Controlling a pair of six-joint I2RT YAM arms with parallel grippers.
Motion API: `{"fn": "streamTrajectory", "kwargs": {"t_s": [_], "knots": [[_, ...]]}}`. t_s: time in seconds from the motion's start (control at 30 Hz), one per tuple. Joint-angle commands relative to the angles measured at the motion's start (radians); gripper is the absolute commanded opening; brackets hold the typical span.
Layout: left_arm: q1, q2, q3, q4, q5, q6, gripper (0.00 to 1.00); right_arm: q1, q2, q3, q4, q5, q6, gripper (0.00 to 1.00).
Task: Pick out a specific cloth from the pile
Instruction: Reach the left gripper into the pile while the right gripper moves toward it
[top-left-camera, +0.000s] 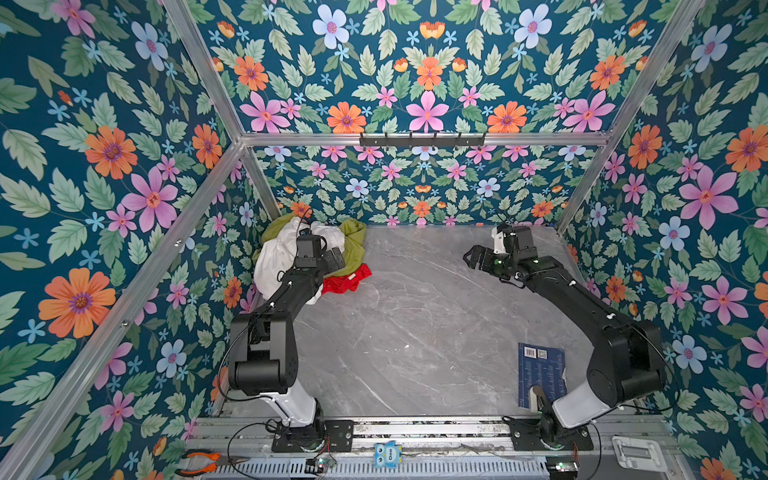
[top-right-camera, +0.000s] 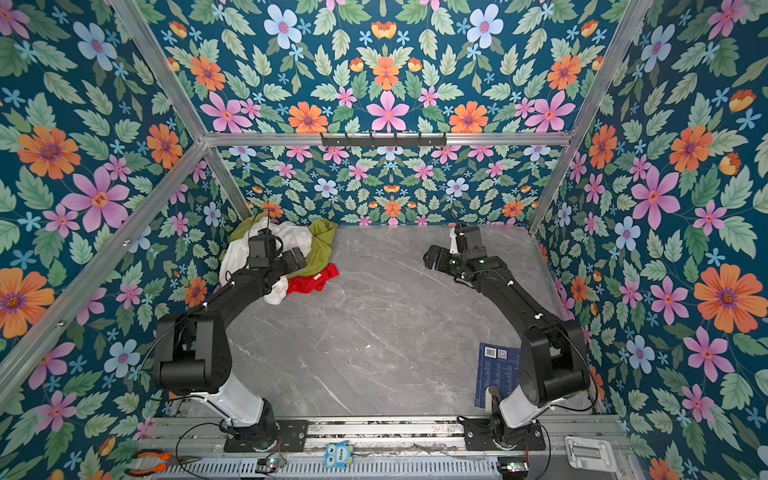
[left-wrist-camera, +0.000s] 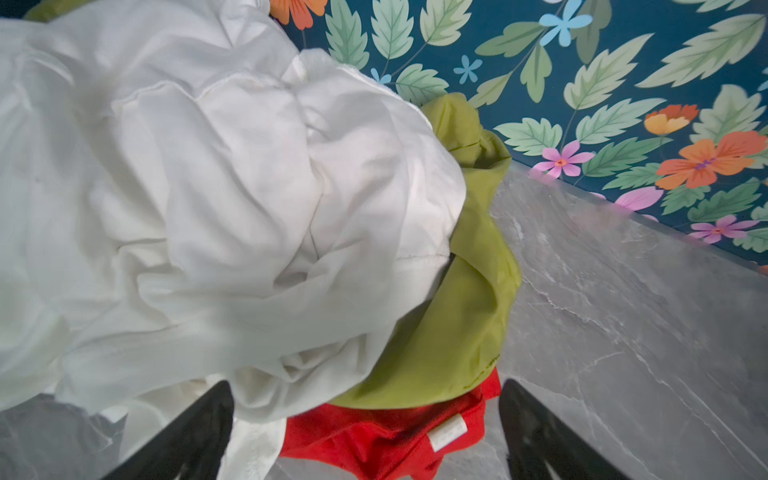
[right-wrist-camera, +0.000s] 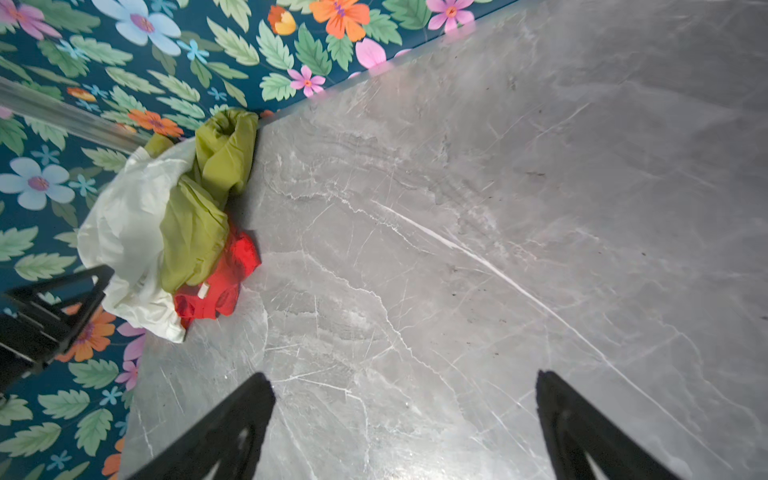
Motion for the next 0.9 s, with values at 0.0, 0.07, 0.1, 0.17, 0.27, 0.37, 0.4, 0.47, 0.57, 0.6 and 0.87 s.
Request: {"fn": "streamTrajectory", "kwargs": {"t_s": [0.0,0.07,0.1,0.17,0.27,0.37,0.4,0.47,0.57,0.6,0.87], "knots": [[-0.001,0.052,0.083,-0.096,-0.044,0.040,1.00,0.016,0.039,0.034,-0.023,-0.018,-0.033,0.99],[-0.001,0.098,0.139,-0.112,-0.060,0.050,1.00,0.032,0.083,0.052,-0.017,-0.027,-0.039,0.99],[0.000,0.124,0.175,-0.123,-0.069,0.056,1.00,0.043,0.097,0.060,-0.017,-0.027,-0.046,0.99],[0.002,0.178,0.252,-0.155,-0.083,0.065,1.00,0.062,0.123,0.076,-0.021,-0.024,-0.058,0.99],[0.008,0.251,0.356,-0.189,-0.106,0.064,1.00,0.083,0.155,0.093,-0.017,-0.030,-0.066,0.99],[0.016,0.312,0.447,-0.227,-0.089,0.059,1.00,0.099,0.181,0.114,-0.020,-0.035,-0.077,0.99],[0.015,0.329,0.471,-0.240,-0.085,0.059,1.00,0.101,0.188,0.120,-0.021,-0.037,-0.080,0.99],[0.016,0.344,0.497,-0.261,-0.074,0.055,1.00,0.106,0.196,0.125,-0.018,-0.043,-0.083,0.99],[0.001,0.321,0.481,-0.282,-0.007,0.063,0.94,0.107,0.203,0.124,-0.014,-0.049,-0.086,0.99],[-0.020,0.301,0.463,-0.297,-0.011,0.076,0.92,0.107,0.206,0.125,-0.014,-0.051,-0.089,0.99],[-0.179,0.097,0.167,-0.285,-0.167,0.097,0.88,0.107,0.200,0.102,0.007,-0.076,-0.103,0.99]]}}
